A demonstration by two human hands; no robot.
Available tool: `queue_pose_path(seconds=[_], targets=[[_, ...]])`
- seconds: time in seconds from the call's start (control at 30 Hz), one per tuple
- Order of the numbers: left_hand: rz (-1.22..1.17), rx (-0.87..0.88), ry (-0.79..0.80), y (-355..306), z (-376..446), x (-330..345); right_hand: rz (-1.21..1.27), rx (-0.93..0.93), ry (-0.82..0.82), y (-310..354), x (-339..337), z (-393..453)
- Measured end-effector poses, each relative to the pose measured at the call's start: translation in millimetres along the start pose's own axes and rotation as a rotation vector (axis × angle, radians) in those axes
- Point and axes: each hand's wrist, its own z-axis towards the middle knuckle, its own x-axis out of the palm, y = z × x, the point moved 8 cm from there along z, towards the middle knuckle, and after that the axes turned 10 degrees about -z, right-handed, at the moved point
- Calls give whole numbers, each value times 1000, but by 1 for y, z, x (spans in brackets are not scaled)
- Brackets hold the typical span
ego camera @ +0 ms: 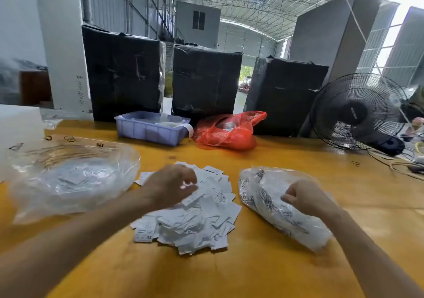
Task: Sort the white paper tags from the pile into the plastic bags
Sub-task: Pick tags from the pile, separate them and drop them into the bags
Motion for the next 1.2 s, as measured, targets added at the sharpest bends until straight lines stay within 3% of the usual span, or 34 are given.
queue_pose_path(seconds=[0.13, 0.27, 0.37, 0.63, 0.87, 0.93, 1.07, 1.2], targets=[[175, -360, 193, 38, 25, 60, -151, 72, 146, 1, 26, 10], [142, -493, 121, 67, 39, 68, -32, 128, 81, -1, 25, 21], [-26, -588, 55, 73, 38, 68, 19, 128, 32, -2, 28, 26], [-204, -535, -148, 77, 33, 44, 136, 172, 65, -11, 31, 18], [-326, -413, -297, 61, 34, 15, 281, 210, -156, -19, 14, 16], [-370, -380, -312, 56, 33, 14, 261, 219, -175, -21, 12, 15], [-375, -305, -285, 41, 30, 16, 181, 208, 3, -18, 32, 19], [-457, -307, -267, 38, 24, 19, 229, 224, -153, -21, 19, 21]])
